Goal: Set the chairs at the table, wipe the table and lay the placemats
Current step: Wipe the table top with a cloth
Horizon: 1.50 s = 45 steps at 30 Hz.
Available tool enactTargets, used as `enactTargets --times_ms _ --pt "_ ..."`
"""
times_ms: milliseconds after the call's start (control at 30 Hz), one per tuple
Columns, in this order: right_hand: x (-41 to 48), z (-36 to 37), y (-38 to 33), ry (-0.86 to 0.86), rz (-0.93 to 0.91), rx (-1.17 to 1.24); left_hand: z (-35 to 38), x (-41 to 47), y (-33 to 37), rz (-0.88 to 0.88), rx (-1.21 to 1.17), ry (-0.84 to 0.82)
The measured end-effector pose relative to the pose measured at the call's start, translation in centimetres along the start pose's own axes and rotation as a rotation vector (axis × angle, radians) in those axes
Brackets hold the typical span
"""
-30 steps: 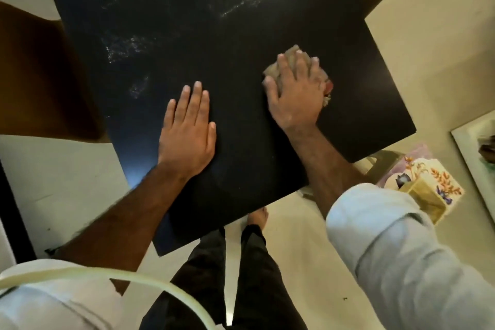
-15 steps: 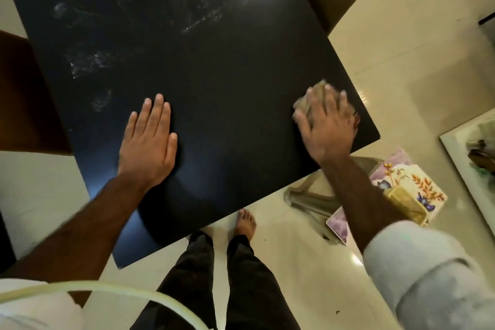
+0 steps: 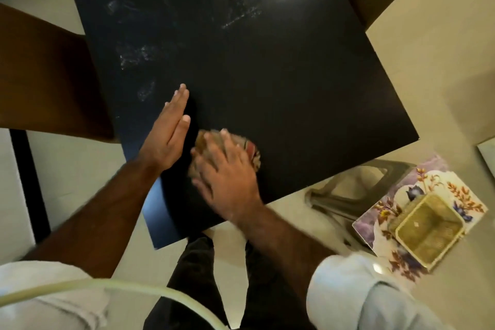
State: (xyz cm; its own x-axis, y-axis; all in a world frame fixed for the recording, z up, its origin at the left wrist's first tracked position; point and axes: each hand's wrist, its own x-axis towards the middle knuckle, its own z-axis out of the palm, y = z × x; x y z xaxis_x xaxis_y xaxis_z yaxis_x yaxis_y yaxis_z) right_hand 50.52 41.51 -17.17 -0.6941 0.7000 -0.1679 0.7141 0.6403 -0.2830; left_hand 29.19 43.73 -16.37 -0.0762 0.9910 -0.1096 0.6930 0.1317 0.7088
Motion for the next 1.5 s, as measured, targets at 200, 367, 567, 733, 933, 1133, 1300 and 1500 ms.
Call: enactTargets --times_ms 200,367,567,733,933,1133,1300,1500 --pt "1.1 1.9 -5.5 -0.025 -0.129 0.037 -2.8 -1.5 -1.4 0.032 -0.053 0.026" --pt "10.2 0.8 -8.8 0.039 -0.109 0.043 -6.9 -4.0 -6.3 -0.015 -0.064 0.117" --pt "21.3 -3.2 -9.7 0.176 0.09 0.493 -11.2 -3.2 -9.8 -0.109 0.047 0.187" --pt "20.9 -4.8 -6.5 0.398 0.359 0.313 -10.5 -1.4 -8.5 0.078 0.492 0.004" --pt "19.9 -3.5 -4.7 0.359 0.518 0.057 -10.8 5.4 -9.4 0.008 0.593 -0.07" --pt "21.0 -2.4 -3.6 0.347 0.559 0.035 -13.8 13.7 -11.4 -0.117 0.621 -0.023" --pt "20.9 -1.8 -2.1 0.47 0.68 0.163 -11.2 12.7 -8.6 -0.081 0.653 -0.038" --pt "19.9 -1.4 -1.6 0.503 0.657 0.318 -7.8 0.7 -6.8 0.095 0.725 -0.25"
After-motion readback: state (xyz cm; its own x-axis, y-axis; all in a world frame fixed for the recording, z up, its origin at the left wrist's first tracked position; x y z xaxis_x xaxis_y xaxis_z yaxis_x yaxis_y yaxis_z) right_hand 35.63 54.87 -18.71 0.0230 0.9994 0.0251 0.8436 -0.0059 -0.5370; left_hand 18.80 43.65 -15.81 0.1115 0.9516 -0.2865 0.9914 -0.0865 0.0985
